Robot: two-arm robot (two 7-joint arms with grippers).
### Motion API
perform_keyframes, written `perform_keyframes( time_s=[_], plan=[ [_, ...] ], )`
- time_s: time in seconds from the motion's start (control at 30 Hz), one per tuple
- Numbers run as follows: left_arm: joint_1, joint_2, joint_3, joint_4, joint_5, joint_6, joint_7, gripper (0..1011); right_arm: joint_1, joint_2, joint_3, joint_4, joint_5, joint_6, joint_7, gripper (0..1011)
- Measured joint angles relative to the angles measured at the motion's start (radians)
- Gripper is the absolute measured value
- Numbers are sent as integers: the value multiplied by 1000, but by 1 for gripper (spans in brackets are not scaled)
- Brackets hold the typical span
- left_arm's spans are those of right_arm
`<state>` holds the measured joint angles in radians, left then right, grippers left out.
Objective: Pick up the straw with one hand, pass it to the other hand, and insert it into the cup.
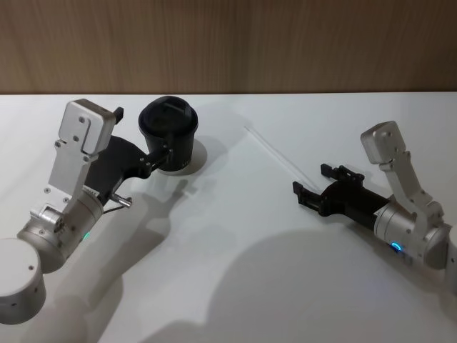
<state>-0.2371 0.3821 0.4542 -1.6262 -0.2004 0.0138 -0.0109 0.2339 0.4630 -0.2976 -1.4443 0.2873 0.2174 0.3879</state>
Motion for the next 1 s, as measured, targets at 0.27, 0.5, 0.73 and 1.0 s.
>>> perform_keyframes(
  time_s=[0.27, 0.5, 0.73, 1.0],
  plan=[
    [0, 0, 0, 0, 0, 0, 0, 1000, 0, 1, -2, 5, 0, -2, 6, 565],
    [0, 0, 0, 0, 0, 0, 0, 1000, 3, 0, -11, 14, 1, -3, 11, 372],
    [0, 0, 0, 0, 0, 0, 0, 1000, 12, -4, -18, 30, -1, -3, 13, 288],
    [0, 0, 0, 0, 0, 0, 0, 1000, 16, -12, -22, 42, -5, -3, 12, 229]
  ],
)
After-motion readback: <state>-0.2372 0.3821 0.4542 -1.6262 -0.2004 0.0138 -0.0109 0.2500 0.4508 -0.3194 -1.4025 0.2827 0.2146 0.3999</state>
